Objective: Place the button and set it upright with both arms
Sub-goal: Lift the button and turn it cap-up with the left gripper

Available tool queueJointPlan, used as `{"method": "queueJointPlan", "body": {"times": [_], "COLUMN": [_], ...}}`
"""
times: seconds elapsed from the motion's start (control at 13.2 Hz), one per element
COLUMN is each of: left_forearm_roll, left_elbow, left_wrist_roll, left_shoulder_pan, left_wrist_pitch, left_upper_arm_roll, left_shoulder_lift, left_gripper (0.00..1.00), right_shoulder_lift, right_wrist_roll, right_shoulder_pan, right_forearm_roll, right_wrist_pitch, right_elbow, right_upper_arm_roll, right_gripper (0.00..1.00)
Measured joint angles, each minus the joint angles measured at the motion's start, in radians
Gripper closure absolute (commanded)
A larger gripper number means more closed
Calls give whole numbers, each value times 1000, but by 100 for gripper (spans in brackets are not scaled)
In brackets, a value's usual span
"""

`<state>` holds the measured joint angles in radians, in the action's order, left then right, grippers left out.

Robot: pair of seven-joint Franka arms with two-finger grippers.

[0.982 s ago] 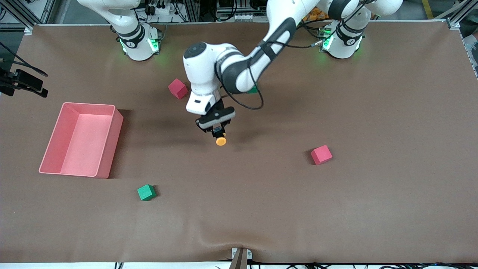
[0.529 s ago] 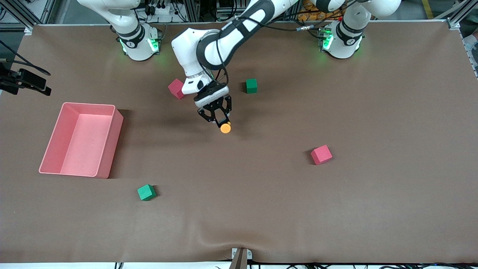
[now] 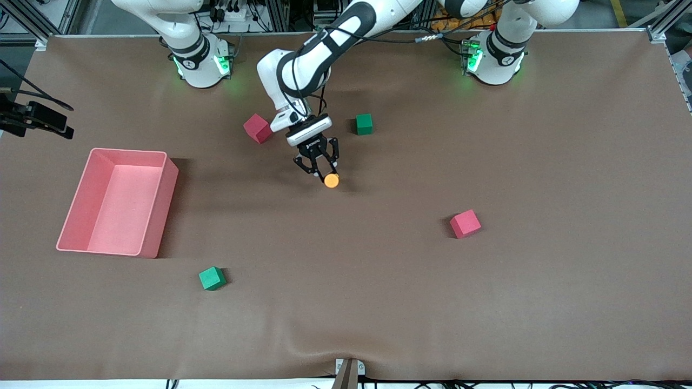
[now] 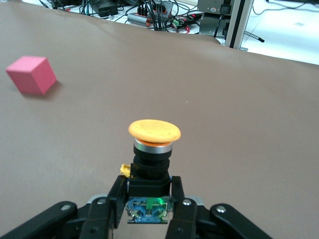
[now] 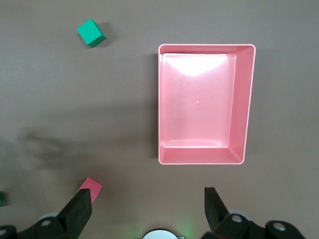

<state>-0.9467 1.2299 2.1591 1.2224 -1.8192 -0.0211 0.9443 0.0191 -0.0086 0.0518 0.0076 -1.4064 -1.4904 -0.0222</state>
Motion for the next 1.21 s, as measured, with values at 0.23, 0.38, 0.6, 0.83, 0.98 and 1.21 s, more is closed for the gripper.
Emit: {"method": "queueJointPlan", "body": {"times": [0.23,0.38,0.6,0.83,0.98,1.21], "left_forearm_roll": [-69,-85,-136,-154,-158,-171], "left_elbow": [5,6,7,7,10,12], "left_wrist_roll": [101,147,262,297,297,306], "left_shoulder_pan": [66,86,89,90,94,108], "left_wrist_pitch": [68,99,106,111,111,112], "left_upper_arm_roll": [-1,-2,-2,-2,-2,-2], "left_shoulder_lift": [56,81,115,127,137,165], "left_gripper": [86,84,85,85,85,71], "right_shoulder_lift": [-18,-46,-65,-69,-69,-68], "right_wrist_roll": [0,0,-1,-1,-1,-1], "right_shoulder_pan": [0,0,0,-2,-2,-2], "right_forearm_roll": [0,0,-1,-1,-1,-1], "right_wrist_pitch": [-28,-57,-66,-69,-69,-69], "right_elbow": [-33,-79,-92,-76,-70,-65], "right_upper_arm_roll": [0,0,4,14,12,12], "right_gripper": [0,0,0,0,0,0]}}
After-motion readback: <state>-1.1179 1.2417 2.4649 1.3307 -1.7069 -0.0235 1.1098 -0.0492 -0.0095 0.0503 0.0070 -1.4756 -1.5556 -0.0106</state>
